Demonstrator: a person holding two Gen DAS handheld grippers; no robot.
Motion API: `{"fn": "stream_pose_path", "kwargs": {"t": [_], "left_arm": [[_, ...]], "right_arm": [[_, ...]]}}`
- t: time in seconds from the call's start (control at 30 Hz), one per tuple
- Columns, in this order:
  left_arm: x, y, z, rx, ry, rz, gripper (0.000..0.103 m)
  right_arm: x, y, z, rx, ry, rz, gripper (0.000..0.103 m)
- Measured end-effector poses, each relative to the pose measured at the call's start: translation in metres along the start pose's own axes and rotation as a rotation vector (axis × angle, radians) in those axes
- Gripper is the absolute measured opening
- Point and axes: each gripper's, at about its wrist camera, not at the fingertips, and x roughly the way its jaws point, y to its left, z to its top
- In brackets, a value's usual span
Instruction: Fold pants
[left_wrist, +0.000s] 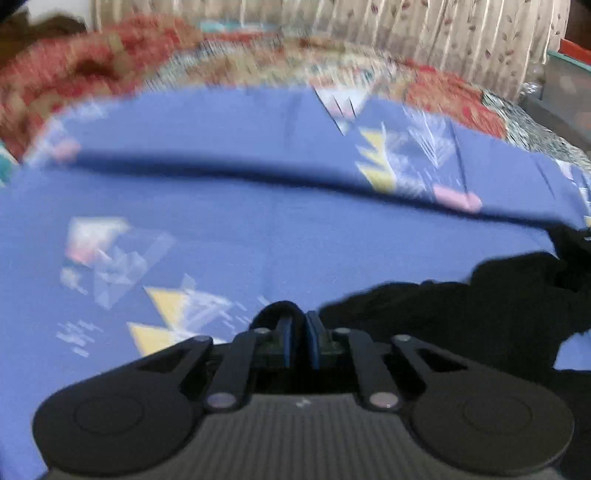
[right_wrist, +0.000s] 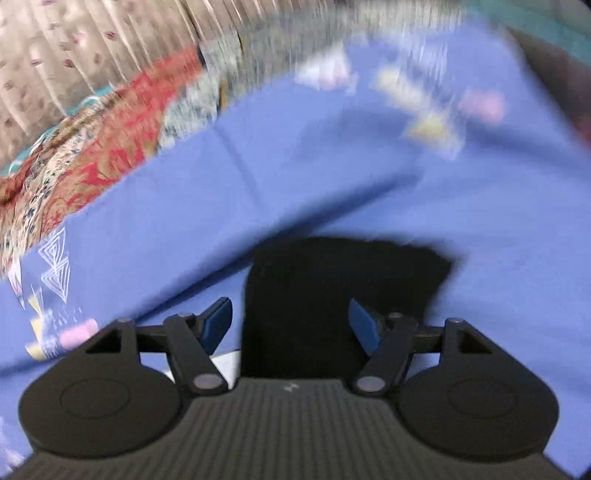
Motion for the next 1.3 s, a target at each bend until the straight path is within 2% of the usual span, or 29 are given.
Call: {"fn": "stream_pose_path", "kwargs": {"t": [0.03,0.07,0.13,0.17,0.23,0.33,0.37,0.4,0.43,0.47,0.5,0.53,0.6,0.67,0.7,0.83,0.93,1.0,1.07,1.1,1.13,1.2,1.23,1.3], "left_arm": [[-0.010,0.004,0.002,-0.014,-0.021,-0.005,0.009],[-0.020,0.011,0.003,-0.048,-0.041,-0.024,0.009],[-0.037,0.027,0.004,-0.107,-0.074,-0.020,0.008],[-0.043,0.035,0.004,-0.127,-0.085,-0.015,0.008],[-0.055,0.053,-0.001,-0.176,-0.099,-0.029,0.007],[-0.070,0.072,-0.014,-0.238,-0.115,-0.055,0.007],[-0.072,0.075,-0.016,-0.250,-0.118,-0.060,0.007],[-0.073,0.079,-0.017,-0.261,-0.118,-0.069,0.007],[-0.073,0.081,-0.019,-0.274,-0.115,-0.082,0.007],[-0.073,0.082,-0.021,-0.286,-0.111,-0.093,0.007],[-0.073,0.081,-0.022,-0.288,-0.108,-0.097,0.007],[-0.072,0.079,-0.022,-0.282,-0.105,-0.096,0.007],[-0.074,0.073,-0.021,-0.272,-0.113,-0.085,0.007],[-0.080,0.070,-0.019,-0.277,-0.133,-0.084,0.007],[-0.083,0.069,-0.019,-0.282,-0.145,-0.086,0.007],[-0.090,0.063,-0.019,-0.280,-0.158,-0.085,0.007],[-0.093,0.059,-0.021,-0.264,-0.159,-0.077,0.007],[-0.093,0.060,-0.021,-0.264,-0.156,-0.078,0.007],[-0.092,0.061,-0.020,-0.266,-0.153,-0.079,0.007],[-0.090,0.062,-0.019,-0.265,-0.153,-0.078,0.007],[-0.089,0.062,-0.018,-0.265,-0.154,-0.075,0.007],[-0.085,0.063,-0.015,-0.276,-0.152,-0.069,0.007],[-0.084,0.065,-0.012,-0.285,-0.153,-0.070,0.007],[-0.082,0.069,-0.005,-0.294,-0.170,-0.057,0.007]], "right_arm": [[0.009,0.002,-0.002,-0.032,0.014,-0.045,0.026],[0.012,0.005,-0.003,-0.065,0.003,-0.073,0.010],[-0.016,-0.006,-0.004,-0.070,-0.094,-0.041,0.007],[-0.039,-0.016,-0.003,-0.079,-0.161,-0.043,0.007],[-0.092,-0.046,-0.009,-0.069,-0.267,0.008,0.007],[-0.160,-0.096,-0.041,-0.042,-0.350,-0.036,0.005],[-0.175,-0.113,-0.057,-0.042,-0.361,-0.092,0.006],[-0.183,-0.130,-0.071,-0.040,-0.350,-0.157,0.011],[-0.186,-0.151,-0.085,-0.031,-0.306,-0.240,0.027],[-0.186,-0.170,-0.095,-0.008,-0.265,-0.301,0.039],[-0.188,-0.185,-0.103,0.029,-0.247,-0.344,0.043],[-0.192,-0.198,-0.110,0.070,-0.239,-0.352,0.043],[-0.196,-0.205,-0.113,0.113,-0.243,-0.292,0.043],[-0.193,-0.187,-0.107,0.086,-0.258,-0.231,0.044],[-0.192,-0.174,-0.105,0.053,-0.271,-0.217,0.049],[-0.168,-0.101,-0.066,-0.175,-0.301,-0.155,0.073],[-0.142,-0.050,-0.065,-0.369,-0.241,-0.056,0.077],[-0.130,-0.036,-0.074,-0.474,-0.186,-0.048,0.078],[-0.110,-0.034,-0.087,-0.553,-0.154,-0.133,0.078],[-0.096,-0.037,-0.088,-0.568,-0.142,-0.200,0.076],[-0.083,-0.043,-0.084,-0.553,-0.107,-0.231,0.057],[-0.068,-0.056,-0.064,-0.459,-0.049,-0.228,0.010],[-0.074,-0.065,-0.043,-0.351,-0.078,-0.185,0.009],[-0.106,-0.084,0.001,-0.106,-0.208,-0.085,0.009]]}}
